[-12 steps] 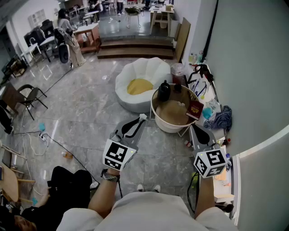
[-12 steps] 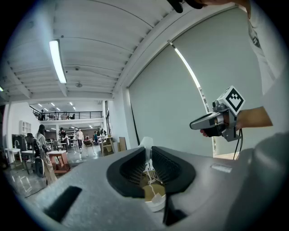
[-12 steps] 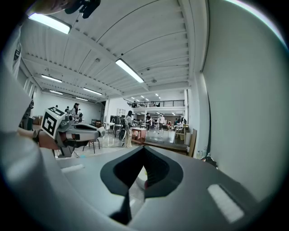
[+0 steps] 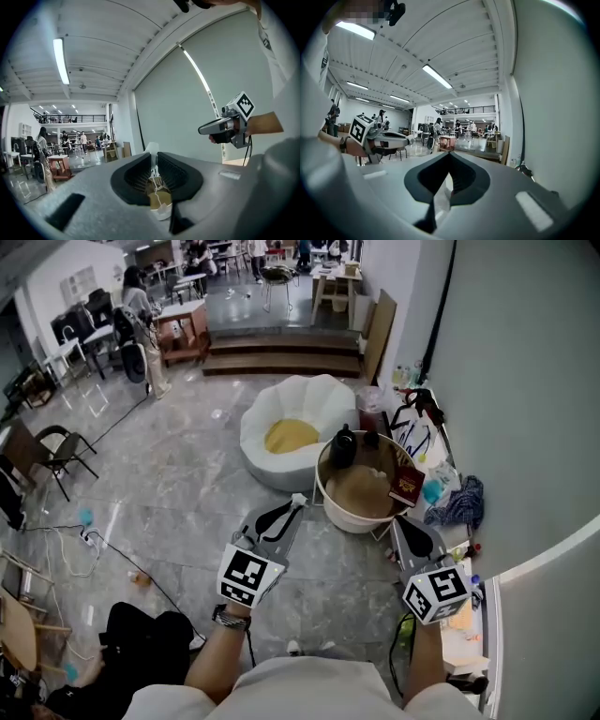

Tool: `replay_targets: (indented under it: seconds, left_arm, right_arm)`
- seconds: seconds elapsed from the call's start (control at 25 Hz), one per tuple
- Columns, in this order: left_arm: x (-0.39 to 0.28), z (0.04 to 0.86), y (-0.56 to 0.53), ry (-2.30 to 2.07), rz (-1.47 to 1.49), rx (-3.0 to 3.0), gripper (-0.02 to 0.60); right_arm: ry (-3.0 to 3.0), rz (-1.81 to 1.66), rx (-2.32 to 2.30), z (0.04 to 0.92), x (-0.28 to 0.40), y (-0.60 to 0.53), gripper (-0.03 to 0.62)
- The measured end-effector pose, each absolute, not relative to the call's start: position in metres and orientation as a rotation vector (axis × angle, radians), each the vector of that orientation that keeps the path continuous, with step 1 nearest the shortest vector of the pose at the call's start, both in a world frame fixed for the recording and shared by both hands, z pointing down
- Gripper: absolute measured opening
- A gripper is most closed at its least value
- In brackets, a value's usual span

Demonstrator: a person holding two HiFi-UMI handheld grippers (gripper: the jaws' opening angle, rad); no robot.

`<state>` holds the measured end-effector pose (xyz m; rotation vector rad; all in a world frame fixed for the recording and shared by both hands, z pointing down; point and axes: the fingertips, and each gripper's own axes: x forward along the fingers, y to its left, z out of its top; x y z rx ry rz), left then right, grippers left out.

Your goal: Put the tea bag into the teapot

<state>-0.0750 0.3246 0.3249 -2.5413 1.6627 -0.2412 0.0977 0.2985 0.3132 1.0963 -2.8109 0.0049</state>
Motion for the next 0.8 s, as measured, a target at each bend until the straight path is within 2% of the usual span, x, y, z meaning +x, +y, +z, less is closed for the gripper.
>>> replay_targets:
  seconds: [0.32, 0.8]
  left_arm:
    - [-0.095, 0.328, 0.3, 1.625, -0.248, -2.567, 0.051]
    - [-0.114, 0.339, 0.197, 1.625, -0.258, -2.54, 0.051]
  right_arm:
    - [-2.787, 0.033, 1.156, 0.317, 0.081, 0.279, 0.006]
    - [-2.829, 0.025, 1.16, 0.322, 0.063, 0.17, 0.006]
